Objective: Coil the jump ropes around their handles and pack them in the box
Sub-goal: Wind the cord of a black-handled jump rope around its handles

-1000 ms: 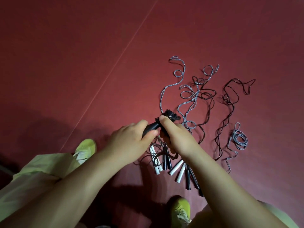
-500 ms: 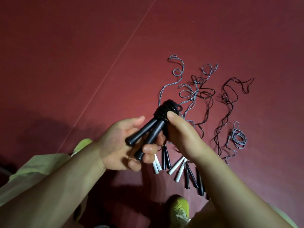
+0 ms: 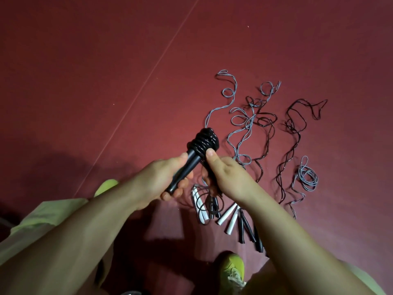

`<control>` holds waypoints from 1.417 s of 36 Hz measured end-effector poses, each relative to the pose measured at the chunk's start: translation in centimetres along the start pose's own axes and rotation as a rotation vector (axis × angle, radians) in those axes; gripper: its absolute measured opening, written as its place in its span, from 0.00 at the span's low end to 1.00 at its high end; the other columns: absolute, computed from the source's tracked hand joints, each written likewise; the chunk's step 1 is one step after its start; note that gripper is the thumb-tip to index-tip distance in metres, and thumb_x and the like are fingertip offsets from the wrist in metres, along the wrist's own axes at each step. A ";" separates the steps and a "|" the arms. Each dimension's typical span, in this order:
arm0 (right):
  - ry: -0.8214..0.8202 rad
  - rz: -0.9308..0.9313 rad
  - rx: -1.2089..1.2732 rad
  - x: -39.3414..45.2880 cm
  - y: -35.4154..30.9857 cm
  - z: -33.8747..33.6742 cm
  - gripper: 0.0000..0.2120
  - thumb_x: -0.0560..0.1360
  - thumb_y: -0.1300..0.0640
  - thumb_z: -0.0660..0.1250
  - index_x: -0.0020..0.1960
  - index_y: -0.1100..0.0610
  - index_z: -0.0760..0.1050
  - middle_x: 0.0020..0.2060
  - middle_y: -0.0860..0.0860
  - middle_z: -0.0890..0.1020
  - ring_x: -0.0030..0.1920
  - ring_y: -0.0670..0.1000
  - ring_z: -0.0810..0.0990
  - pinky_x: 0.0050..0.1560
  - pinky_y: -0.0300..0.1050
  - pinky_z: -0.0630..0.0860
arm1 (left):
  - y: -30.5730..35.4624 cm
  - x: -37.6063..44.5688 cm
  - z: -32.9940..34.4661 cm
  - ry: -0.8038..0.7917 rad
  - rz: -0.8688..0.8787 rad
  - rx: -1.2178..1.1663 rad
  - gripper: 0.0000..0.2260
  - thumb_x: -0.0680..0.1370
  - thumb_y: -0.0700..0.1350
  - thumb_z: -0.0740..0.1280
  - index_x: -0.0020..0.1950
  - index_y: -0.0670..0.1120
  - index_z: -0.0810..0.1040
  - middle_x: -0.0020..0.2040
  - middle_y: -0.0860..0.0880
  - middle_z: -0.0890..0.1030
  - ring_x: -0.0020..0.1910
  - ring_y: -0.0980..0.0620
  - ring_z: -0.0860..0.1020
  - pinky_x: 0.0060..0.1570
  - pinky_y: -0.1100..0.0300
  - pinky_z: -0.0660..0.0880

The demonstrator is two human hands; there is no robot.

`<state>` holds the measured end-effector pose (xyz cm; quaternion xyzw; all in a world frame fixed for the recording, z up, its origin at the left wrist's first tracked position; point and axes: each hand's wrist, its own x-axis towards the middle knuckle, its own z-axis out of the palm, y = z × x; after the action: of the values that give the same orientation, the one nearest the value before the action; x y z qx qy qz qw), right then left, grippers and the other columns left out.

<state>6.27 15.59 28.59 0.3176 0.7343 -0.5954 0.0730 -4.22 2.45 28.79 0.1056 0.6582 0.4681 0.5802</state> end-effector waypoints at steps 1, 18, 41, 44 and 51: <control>-0.008 0.016 -0.013 0.0 0.1 0.1 0.27 0.82 0.44 0.49 0.35 0.59 0.71 0.26 0.54 0.73 0.24 0.50 0.71 0.27 0.38 0.68 | -0.1 0.2 0.1 0.048 0.020 0.057 0.20 0.81 0.55 0.53 0.42 0.44 0.75 0.27 0.52 0.72 0.25 0.54 0.68 0.24 0.63 0.59; 0.044 0.143 0.162 0.5 0.1 0.9 0.27 0.73 0.32 0.57 0.28 0.51 0.74 0.25 0.48 0.68 0.27 0.49 0.64 0.31 0.44 0.60 | -0.4 -0.1 0.1 0.244 0.279 0.834 0.16 0.78 0.60 0.56 0.43 0.48 0.71 0.38 0.52 0.74 0.41 0.49 0.74 0.46 0.51 0.71; -0.135 -0.155 0.294 -0.3 -0.9 -0.7 0.27 0.75 0.37 0.55 0.38 0.63 0.64 0.32 0.58 0.57 0.32 0.55 0.53 0.32 0.50 0.52 | -1.4 0.7 -0.8 -0.715 -0.130 -0.658 0.28 0.72 0.68 0.56 0.42 0.46 0.81 0.27 0.54 0.71 0.21 0.61 0.62 0.21 0.69 0.63; -0.117 -0.104 0.206 -0.4 -1.0 -0.9 0.21 0.78 0.40 0.51 0.35 0.55 0.59 0.29 0.54 0.56 0.30 0.51 0.52 0.32 0.52 0.49 | -0.6 0.4 -0.5 -0.431 -0.123 -0.515 0.28 0.73 0.68 0.54 0.37 0.45 0.78 0.25 0.52 0.67 0.19 0.60 0.59 0.20 0.68 0.58; 0.051 0.022 -0.049 0.5 0.2 -0.4 0.27 0.80 0.39 0.50 0.30 0.54 0.68 0.17 0.44 0.65 0.20 0.44 0.62 0.27 0.41 0.64 | -0.4 0.6 0.6 -0.011 0.028 -0.027 0.25 0.80 0.60 0.49 0.41 0.43 0.75 0.25 0.51 0.71 0.19 0.57 0.59 0.22 0.65 0.57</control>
<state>6.12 16.20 28.31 0.3387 0.7470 -0.5680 0.0685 -3.75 2.89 28.15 0.1096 0.6470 0.4845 0.5784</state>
